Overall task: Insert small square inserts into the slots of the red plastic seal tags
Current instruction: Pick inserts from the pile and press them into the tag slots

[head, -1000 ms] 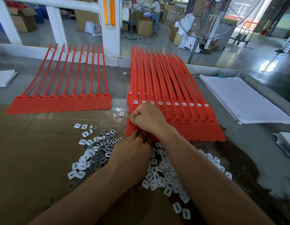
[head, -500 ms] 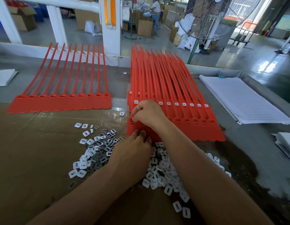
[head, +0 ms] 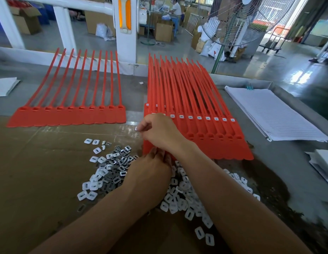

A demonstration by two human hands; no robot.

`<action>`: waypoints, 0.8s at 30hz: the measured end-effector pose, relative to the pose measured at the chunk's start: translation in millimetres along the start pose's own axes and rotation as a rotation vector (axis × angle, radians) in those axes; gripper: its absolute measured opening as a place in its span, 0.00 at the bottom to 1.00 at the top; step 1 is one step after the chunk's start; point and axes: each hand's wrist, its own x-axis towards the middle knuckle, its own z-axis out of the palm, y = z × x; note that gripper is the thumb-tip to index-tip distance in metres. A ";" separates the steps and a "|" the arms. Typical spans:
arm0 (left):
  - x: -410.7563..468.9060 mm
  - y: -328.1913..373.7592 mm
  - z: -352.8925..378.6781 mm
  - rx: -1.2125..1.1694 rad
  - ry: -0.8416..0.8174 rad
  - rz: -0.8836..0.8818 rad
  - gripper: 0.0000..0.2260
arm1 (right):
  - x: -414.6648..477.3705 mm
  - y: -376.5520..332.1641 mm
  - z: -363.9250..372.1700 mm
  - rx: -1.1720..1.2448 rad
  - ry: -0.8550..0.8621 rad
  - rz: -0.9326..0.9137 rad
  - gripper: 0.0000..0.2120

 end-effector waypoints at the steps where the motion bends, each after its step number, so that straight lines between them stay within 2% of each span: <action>1: -0.7 -0.3 1.5 0.005 -0.004 0.010 0.18 | -1.3 -4.3 1.8 -0.018 -0.056 -0.047 0.08; 3: 2.0 1.4 -1.5 0.042 -0.023 0.003 0.15 | -2.4 -11.5 5.3 -0.090 -0.167 -0.130 0.08; 4: 3.6 1.7 -5.6 0.021 -0.009 -0.008 0.17 | -2.1 -14.2 7.3 -0.150 -0.209 -0.163 0.08; 6: 4.9 2.4 -8.7 -0.044 -0.143 -0.090 0.18 | -0.5 -17.1 10.6 -0.258 -0.258 -0.197 0.09; 7: 5.8 -0.4 -0.3 -0.011 -0.216 -0.114 0.17 | 0.5 -17.6 11.9 -0.285 -0.266 -0.202 0.09; 11: 5.9 0.1 1.8 -0.003 -0.282 -0.126 0.19 | 2.3 -15.2 14.4 -0.292 -0.236 -0.195 0.06; 14: 4.2 2.4 -8.2 0.001 0.020 -0.043 0.20 | 1.5 -12.7 15.9 -0.254 -0.221 -0.187 0.04; 18: 0.1 1.6 -0.8 0.004 -0.166 -0.022 0.17 | -1.0 -11.4 15.7 -0.150 -0.184 -0.188 0.04; 21: 0.5 0.8 -2.3 0.030 -0.062 -0.007 0.17 | -2.8 -10.7 7.6 -0.020 -0.116 -0.142 0.04; 24: 0.6 1.8 0.3 0.022 -0.027 0.000 0.21 | -3.0 -5.3 -4.6 0.027 -0.039 -0.091 0.06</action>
